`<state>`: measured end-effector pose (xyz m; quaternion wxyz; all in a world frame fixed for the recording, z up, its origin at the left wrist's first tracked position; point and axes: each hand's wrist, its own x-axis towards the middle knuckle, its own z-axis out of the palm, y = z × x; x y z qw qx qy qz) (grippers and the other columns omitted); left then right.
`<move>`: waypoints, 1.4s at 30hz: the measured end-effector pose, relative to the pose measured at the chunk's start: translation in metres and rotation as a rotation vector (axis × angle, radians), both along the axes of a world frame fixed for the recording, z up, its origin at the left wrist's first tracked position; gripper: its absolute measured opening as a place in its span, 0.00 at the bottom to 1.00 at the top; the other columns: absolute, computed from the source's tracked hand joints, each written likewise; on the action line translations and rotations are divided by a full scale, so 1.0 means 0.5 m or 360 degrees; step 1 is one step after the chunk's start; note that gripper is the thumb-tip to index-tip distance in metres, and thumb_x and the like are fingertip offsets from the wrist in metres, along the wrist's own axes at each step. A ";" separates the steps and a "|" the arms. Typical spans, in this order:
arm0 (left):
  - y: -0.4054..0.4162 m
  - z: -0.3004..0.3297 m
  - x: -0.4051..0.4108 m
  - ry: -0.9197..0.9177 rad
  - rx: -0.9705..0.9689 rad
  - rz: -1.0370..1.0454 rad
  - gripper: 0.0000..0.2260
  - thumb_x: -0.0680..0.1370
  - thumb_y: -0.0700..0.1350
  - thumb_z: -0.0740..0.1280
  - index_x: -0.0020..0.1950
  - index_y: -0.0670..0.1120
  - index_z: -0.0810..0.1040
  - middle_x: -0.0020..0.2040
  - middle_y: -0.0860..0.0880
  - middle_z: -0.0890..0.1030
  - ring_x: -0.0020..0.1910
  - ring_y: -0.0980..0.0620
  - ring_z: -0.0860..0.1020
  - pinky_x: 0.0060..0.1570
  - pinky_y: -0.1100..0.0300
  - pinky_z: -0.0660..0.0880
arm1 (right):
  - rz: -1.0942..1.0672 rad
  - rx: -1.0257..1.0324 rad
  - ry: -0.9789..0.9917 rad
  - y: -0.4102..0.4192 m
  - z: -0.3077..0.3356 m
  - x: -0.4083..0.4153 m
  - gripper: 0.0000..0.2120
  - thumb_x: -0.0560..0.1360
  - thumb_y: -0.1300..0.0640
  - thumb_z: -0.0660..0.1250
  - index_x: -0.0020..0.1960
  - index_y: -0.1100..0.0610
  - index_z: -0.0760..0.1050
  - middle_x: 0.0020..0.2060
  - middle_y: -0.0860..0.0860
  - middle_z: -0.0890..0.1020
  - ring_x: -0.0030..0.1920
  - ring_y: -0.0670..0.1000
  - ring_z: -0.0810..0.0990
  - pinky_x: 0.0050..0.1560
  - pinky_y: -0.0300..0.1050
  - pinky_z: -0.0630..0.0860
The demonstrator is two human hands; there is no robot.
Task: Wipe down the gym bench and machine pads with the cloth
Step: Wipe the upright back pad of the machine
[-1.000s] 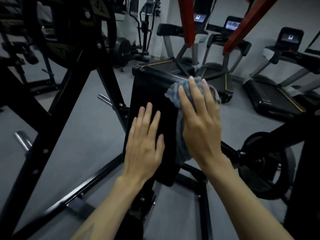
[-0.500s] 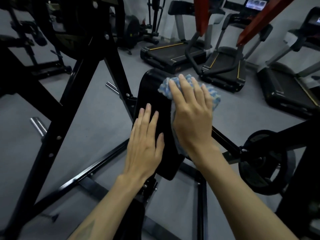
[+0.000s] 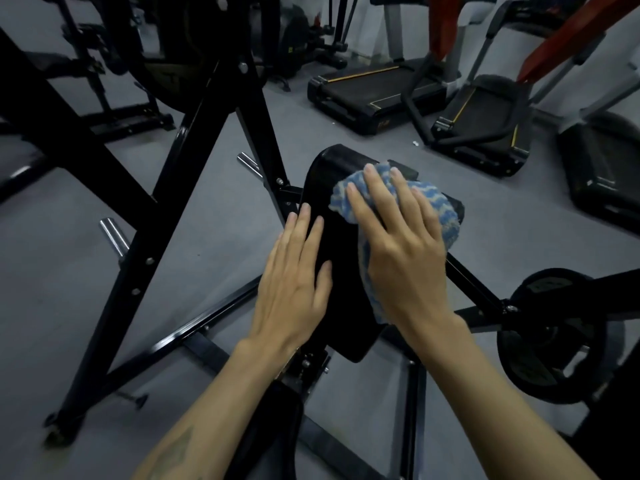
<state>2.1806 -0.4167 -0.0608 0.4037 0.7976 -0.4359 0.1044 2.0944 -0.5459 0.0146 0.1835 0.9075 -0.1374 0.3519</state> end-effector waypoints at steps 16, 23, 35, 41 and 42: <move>-0.020 0.052 0.051 0.0704 -0.0264 -0.0150 0.40 0.79 0.49 0.72 0.83 0.50 0.52 0.81 0.55 0.58 0.79 0.55 0.61 0.73 0.50 0.70 | -0.0121 0.0185 0.0072 0.011 0.039 0.084 0.22 0.84 0.56 0.58 0.77 0.54 0.66 0.76 0.56 0.68 0.76 0.60 0.65 0.72 0.57 0.65; -0.031 0.038 0.074 0.0788 -0.0263 -0.0194 0.47 0.74 0.50 0.77 0.83 0.58 0.48 0.80 0.57 0.59 0.79 0.56 0.62 0.71 0.49 0.72 | 0.0070 0.0077 0.0249 0.007 0.048 0.060 0.22 0.84 0.57 0.56 0.78 0.55 0.65 0.77 0.56 0.66 0.77 0.60 0.63 0.75 0.57 0.63; -0.023 0.031 0.093 0.0754 -0.0228 -0.0192 0.47 0.71 0.46 0.80 0.82 0.57 0.55 0.78 0.59 0.63 0.76 0.56 0.67 0.67 0.59 0.71 | 0.0155 0.0147 0.0298 0.007 0.072 0.085 0.22 0.82 0.55 0.57 0.75 0.55 0.70 0.75 0.57 0.69 0.75 0.62 0.67 0.72 0.57 0.66; -0.004 0.046 0.095 0.0739 -0.0090 -0.0229 0.44 0.74 0.41 0.76 0.82 0.54 0.54 0.81 0.56 0.62 0.77 0.53 0.66 0.70 0.53 0.72 | -0.0268 0.0335 0.0098 0.028 0.084 0.175 0.21 0.84 0.47 0.54 0.72 0.53 0.73 0.69 0.57 0.76 0.68 0.64 0.74 0.65 0.60 0.69; 0.003 0.052 0.096 0.0732 -0.0048 -0.0252 0.43 0.75 0.40 0.75 0.82 0.54 0.53 0.81 0.57 0.61 0.77 0.52 0.66 0.69 0.52 0.72 | -0.0190 0.0295 0.0118 0.031 0.081 0.177 0.20 0.83 0.49 0.54 0.70 0.52 0.74 0.70 0.57 0.75 0.68 0.64 0.74 0.66 0.60 0.69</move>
